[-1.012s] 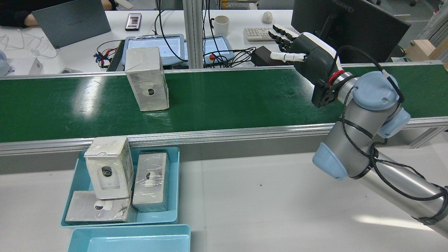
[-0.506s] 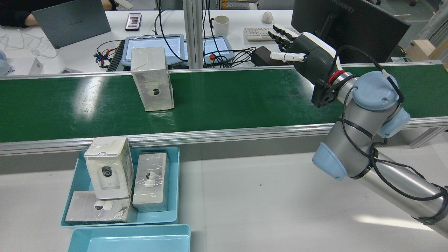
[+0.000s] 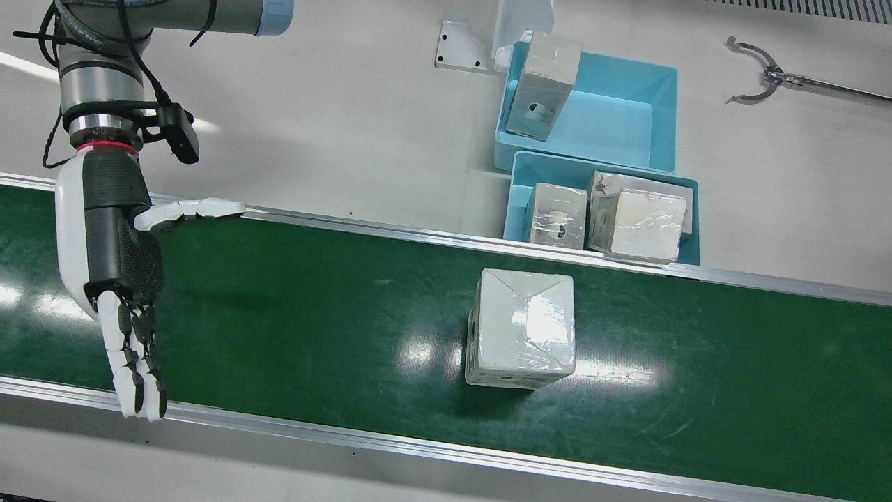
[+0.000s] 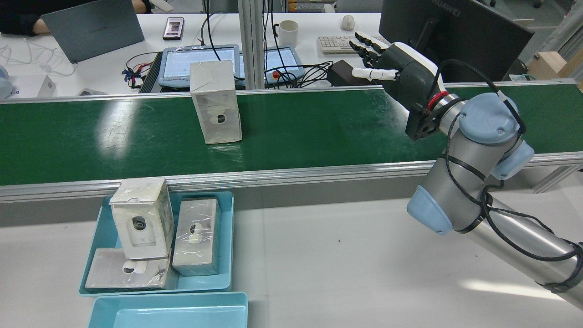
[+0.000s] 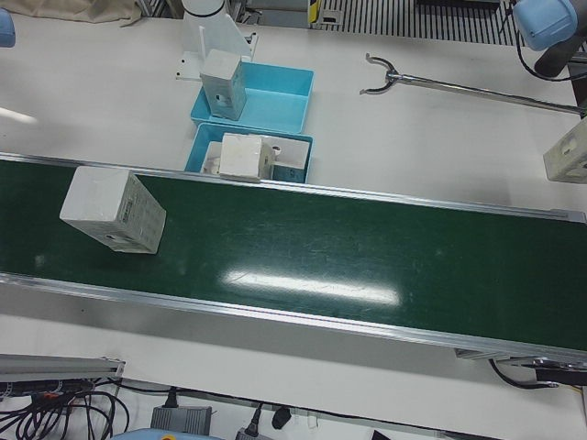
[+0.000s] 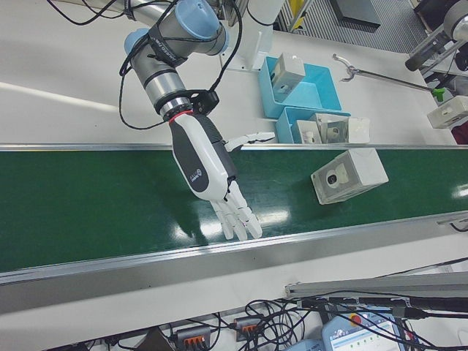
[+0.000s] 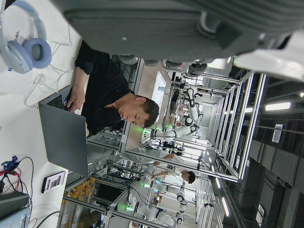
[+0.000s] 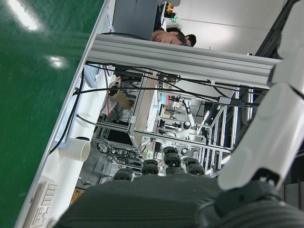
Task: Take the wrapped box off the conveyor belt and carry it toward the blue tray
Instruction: 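Move the right hand along the belt toward the white wrapped box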
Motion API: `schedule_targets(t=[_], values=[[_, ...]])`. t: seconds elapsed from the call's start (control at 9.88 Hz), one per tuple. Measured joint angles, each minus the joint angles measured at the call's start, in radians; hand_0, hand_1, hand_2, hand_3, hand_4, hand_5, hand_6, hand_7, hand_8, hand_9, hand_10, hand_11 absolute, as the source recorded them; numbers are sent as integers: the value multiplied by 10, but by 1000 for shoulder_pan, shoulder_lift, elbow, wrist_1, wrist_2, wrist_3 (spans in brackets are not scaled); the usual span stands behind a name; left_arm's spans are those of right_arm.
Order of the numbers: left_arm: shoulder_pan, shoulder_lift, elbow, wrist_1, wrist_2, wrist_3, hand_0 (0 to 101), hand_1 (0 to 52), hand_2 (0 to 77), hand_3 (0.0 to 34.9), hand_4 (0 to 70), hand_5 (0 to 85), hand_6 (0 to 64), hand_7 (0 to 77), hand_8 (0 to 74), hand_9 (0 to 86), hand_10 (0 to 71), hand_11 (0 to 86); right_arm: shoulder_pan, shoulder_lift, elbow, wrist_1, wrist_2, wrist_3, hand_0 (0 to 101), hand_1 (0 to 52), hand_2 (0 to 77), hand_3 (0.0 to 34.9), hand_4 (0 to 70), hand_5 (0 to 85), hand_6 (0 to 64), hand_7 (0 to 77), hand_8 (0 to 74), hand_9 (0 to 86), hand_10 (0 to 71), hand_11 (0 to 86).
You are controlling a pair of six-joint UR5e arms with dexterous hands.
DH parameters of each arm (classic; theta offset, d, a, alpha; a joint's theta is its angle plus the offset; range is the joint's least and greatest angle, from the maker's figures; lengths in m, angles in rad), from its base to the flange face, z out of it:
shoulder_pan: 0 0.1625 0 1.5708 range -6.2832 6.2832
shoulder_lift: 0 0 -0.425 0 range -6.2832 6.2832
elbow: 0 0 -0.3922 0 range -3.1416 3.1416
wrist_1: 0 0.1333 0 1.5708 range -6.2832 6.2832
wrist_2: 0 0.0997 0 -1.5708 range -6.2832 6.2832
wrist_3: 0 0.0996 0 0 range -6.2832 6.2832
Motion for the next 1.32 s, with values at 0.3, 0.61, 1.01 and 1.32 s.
schedule_targets(t=[0.3,0.61,1.01,1.32], values=[[0,0,0,0,0,0,0,0,5,0,0,11,0,0,0,0,0,0,-1,0,1,4,0,4,385,87,131,24,0,44,0,5,27,33,0,16],[0,0,0,0,0,0,0,0,5,0,0,11,0,5,0,0,0,0,-18,1,-15,18,1,2,385,87,131,24,0,44,0,5,27,33,0,16],[0,0,0,0,0,0,0,0,11,0,0,11,0,5,0,0,5,0,-32,1,-34,48,2,-2,384,87,125,32,0,44,0,5,27,33,0,16],[0,0,0,0,0,0,0,0,5,0,0,11,0,0,0,0,0,0,-35,4,-32,54,2,-22,390,87,125,38,5,44,0,5,27,22,0,16]])
